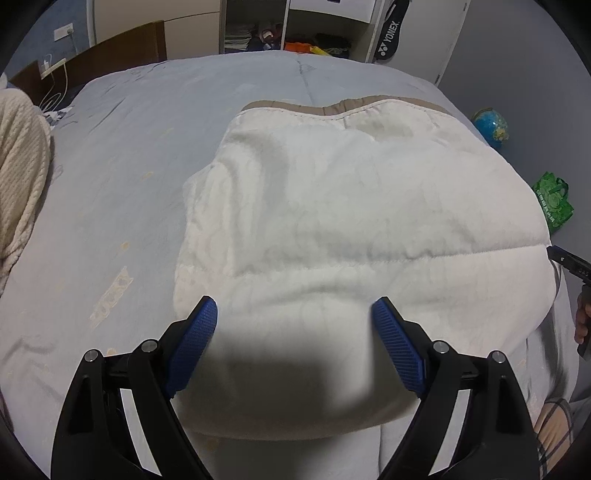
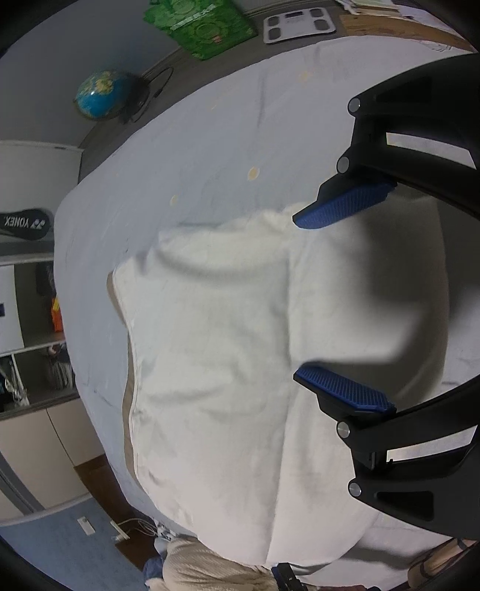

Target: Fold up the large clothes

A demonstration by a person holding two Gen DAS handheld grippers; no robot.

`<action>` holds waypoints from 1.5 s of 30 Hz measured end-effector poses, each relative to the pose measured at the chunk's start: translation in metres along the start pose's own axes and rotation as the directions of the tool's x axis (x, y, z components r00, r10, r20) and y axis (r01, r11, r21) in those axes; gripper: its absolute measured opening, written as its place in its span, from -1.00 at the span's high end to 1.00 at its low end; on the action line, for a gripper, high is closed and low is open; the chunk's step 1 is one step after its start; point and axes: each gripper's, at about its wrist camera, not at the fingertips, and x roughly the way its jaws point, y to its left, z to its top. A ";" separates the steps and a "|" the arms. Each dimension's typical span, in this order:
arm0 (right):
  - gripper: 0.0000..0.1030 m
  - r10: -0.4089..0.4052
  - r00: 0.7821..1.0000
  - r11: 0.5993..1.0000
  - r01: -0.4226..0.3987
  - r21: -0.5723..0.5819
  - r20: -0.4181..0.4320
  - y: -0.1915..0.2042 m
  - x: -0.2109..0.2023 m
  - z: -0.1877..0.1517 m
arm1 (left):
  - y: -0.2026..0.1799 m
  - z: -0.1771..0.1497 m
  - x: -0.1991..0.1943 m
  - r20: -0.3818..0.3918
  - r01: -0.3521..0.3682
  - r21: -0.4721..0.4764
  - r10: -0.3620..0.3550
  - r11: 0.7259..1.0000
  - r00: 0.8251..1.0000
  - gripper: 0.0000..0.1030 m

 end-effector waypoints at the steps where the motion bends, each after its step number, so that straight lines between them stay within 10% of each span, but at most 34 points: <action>1: -0.43 -0.005 1.000 1.000 0.005 0.004 -0.006 -0.002 -0.001 -0.001 | 0.001 -0.001 -0.001 -0.002 -0.002 -0.003 0.002 1.000 1.000 -0.63; 10: -0.53 -0.037 0.998 0.995 0.042 0.087 -0.052 -0.034 -0.013 -0.021 | 0.020 -0.029 -0.017 -0.018 -0.044 -0.073 0.042 0.996 0.999 -0.75; 14: -0.52 0.072 0.997 0.988 -0.066 0.142 -0.037 -0.040 -0.023 -0.030 | 0.044 -0.050 -0.021 -0.022 0.032 -0.193 -0.037 0.981 0.999 -0.72; 19: 0.68 0.200 0.979 0.935 -0.198 0.294 0.025 -0.056 -0.024 -0.042 | 0.059 -0.062 -0.027 0.017 0.104 -0.281 -0.103 0.954 0.995 0.41; 28: 0.91 0.162 0.987 0.912 -0.158 0.378 0.022 -0.078 -0.026 -0.046 | 0.083 -0.071 -0.032 0.037 0.170 -0.360 -0.168 0.917 0.985 0.73; 31: 0.89 0.152 0.988 0.893 -0.145 0.426 0.017 -0.088 -0.029 -0.052 | 0.085 -0.072 -0.034 0.031 0.164 -0.391 -0.165 0.906 0.986 0.54; 34: 0.74 0.168 0.986 0.896 -0.161 0.413 0.021 -0.088 -0.039 -0.058 | 0.086 -0.081 -0.052 0.069 0.198 -0.406 -0.186 0.892 0.980 -0.55; 38: -0.06 0.202 0.975 0.913 -0.220 0.342 0.088 -0.073 -0.073 -0.070 | 0.070 -0.086 -0.087 0.141 0.214 -0.337 -0.175 0.917 0.974 -0.85; 45: -0.36 0.208 0.963 0.955 -0.237 0.178 0.169 -0.030 -0.138 -0.082 | 0.010 -0.099 -0.126 0.174 0.208 -0.168 -0.179 0.964 0.968 -0.87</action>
